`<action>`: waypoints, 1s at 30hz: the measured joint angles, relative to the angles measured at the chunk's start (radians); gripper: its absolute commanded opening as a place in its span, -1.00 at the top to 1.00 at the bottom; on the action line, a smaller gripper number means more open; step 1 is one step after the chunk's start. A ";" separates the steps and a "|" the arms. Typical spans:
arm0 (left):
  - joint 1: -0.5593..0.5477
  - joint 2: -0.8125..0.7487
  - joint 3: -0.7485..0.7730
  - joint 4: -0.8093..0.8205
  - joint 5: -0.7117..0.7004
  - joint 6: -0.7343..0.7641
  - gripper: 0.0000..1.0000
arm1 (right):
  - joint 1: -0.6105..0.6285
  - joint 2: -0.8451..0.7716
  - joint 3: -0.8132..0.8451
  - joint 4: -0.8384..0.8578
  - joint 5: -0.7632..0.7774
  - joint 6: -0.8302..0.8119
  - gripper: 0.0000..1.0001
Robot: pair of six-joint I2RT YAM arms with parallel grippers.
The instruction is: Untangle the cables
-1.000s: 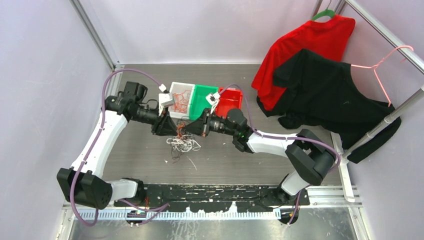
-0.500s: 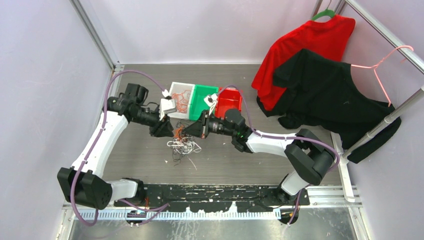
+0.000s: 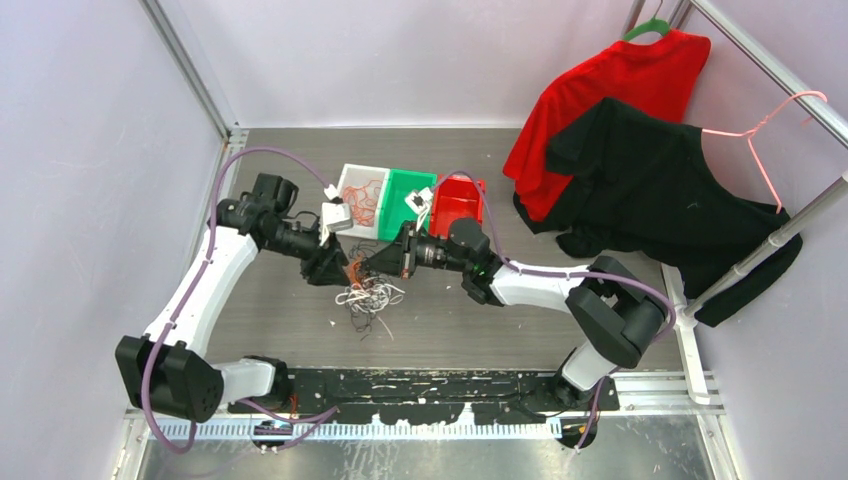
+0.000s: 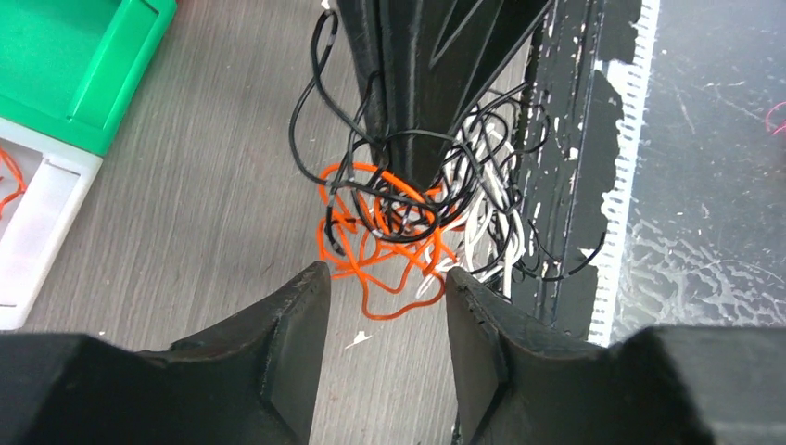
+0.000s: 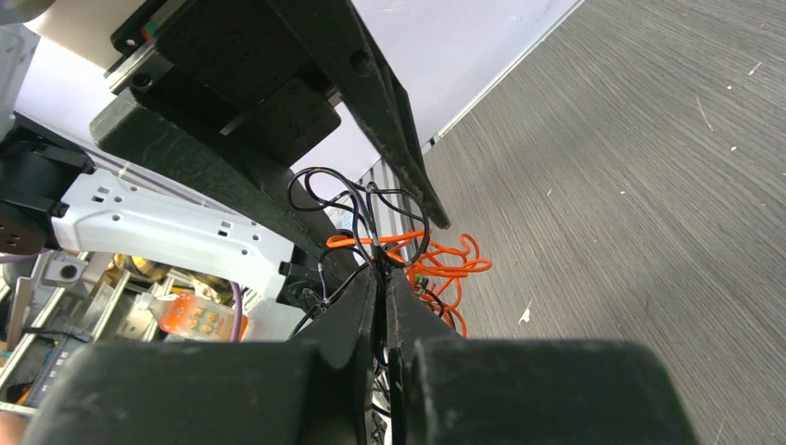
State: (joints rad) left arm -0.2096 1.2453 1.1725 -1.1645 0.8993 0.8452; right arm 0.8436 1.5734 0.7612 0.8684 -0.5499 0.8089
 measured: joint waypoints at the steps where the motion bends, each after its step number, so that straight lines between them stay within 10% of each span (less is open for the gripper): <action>1: 0.000 -0.003 0.000 0.000 0.008 -0.007 0.23 | 0.000 0.004 0.001 0.006 -0.003 0.005 0.98; 9: 0.000 -0.023 -0.018 0.033 -0.031 -0.059 1.00 | 0.000 0.026 0.002 0.048 -0.020 0.036 0.98; 24: 0.000 -0.093 0.080 0.011 -0.233 -0.078 1.00 | -0.039 -0.038 -0.130 -0.061 0.042 -0.061 0.86; 30: 0.000 -0.108 0.206 -0.021 -0.235 -0.120 1.00 | -0.041 -0.103 -0.164 -0.254 0.138 -0.193 0.28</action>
State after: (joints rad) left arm -0.2096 1.1374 1.3781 -1.1858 0.6647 0.7250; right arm 0.8028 1.4708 0.5972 0.6147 -0.4122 0.6159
